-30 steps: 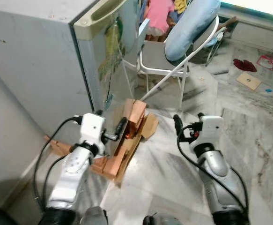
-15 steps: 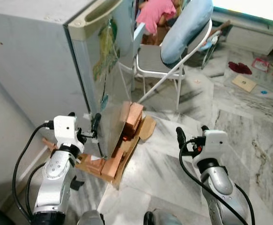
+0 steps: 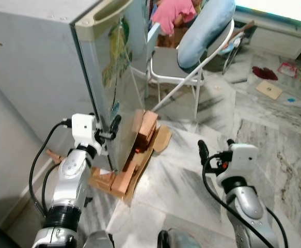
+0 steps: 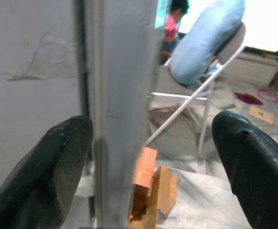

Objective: Restocking fridge

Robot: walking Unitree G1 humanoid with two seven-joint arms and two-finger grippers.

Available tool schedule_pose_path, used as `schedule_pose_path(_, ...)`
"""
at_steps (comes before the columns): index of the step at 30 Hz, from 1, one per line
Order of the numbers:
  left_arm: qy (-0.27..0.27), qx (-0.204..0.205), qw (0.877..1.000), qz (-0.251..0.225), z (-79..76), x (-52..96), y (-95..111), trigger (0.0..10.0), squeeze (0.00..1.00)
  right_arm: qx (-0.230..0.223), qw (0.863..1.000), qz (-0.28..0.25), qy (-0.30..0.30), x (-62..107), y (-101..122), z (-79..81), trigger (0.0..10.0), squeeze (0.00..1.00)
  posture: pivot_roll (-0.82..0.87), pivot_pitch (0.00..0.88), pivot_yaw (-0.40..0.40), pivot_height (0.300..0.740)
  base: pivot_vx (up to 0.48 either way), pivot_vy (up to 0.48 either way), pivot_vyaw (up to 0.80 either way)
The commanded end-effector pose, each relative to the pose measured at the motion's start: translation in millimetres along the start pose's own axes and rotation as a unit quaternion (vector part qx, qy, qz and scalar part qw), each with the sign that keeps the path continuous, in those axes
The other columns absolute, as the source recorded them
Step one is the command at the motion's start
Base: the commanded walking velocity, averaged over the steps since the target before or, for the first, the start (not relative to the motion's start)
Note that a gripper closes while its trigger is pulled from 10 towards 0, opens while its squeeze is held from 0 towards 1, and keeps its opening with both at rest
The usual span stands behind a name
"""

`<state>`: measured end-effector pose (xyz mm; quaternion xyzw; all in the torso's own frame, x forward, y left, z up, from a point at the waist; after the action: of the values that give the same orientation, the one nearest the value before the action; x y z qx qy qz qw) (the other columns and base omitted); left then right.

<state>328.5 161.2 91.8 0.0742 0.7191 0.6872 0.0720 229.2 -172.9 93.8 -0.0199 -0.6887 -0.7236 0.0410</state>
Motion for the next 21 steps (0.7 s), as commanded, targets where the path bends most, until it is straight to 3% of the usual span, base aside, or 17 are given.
schedule_pose_path(1, 0.004, 0.000, 1.000, -0.002, 1.0, -2.8, 0, 10.0, 0.00, 0.008, 1.000, 0.000, -0.011, 4.0, 3, -9.1, 10.0, 0.00, -0.12, 0.146, -0.080, 0.740, 0.000, 0.000, 0.00)
schedule_pose_path(5, 0.008, -0.007, 1.000, -0.009, 2.2, -11.0, 4, 10.0, 0.00, 0.012, 1.000, 0.003, -0.013, 4.6, 4, -13.0, 10.0, 0.00, -0.12, 0.145, -0.082, 0.740, 0.000, 0.000, 0.00)
schedule_pose_path(10, 0.017, -0.005, 1.000, -0.022, 5.5, -23.8, 14, 10.0, 0.00, 0.013, 1.000, -0.001, -0.003, -0.6, 8, -7.0, 10.0, 0.00, -0.12, 0.146, -0.083, 0.740, 0.000, 0.000, 0.00)
schedule_pose_path(15, -0.035, -0.017, 0.998, -0.038, -13.4, -32.1, 23, 10.0, 0.00, 0.012, 1.000, 0.004, -0.005, 2.2, 7, -9.8, 10.0, 0.00, -0.12, 0.144, -0.078, 0.740, 0.000, 0.000, 0.00)
schedule_pose_path(17, -0.106, -0.010, 0.994, -0.036, -37.9, -33.4, 24, 10.0, 0.00, 0.011, 1.000, 0.011, -0.010, 4.8, 4, -12.3, 10.0, 0.00, -0.11, 0.144, -0.076, 0.740, 0.000, 0.000, 0.00)
schedule_pose_path(19, -0.208, -0.017, 0.977, -0.039, -72.1, -28.3, 25, 10.0, 0.00, 0.011, 1.000, 0.013, -0.018, 5.7, 3, -14.1, 10.0, 0.00, -0.11, 0.145, -0.078, 0.740, 0.000, 0.000, 0.00)
schedule_pose_path(21, -0.250, -0.013, 0.967, -0.044, -91.3, -24.4, 26, 10.0, 0.00, 0.011, 0.999, 0.010, -0.028, 4.8, 3, -15.9, 10.0, 0.00, -0.10, 0.142, -0.076, 0.740, 0.000, 0.000, 0.00)
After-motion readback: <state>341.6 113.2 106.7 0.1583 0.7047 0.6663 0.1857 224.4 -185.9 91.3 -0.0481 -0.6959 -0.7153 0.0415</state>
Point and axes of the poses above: a point about 5 cm out from each wrist's last joint towards the gripper, its own x axis pointing back from the gripper into the wrist, its own y axis along the axis of the wrist's last joint, z = x × y, the point moved 1 cm from there along -x, pointing out of the wrist towards the gripper, and after that the axes turned 1 degree about -x, right-handed, at the moved point
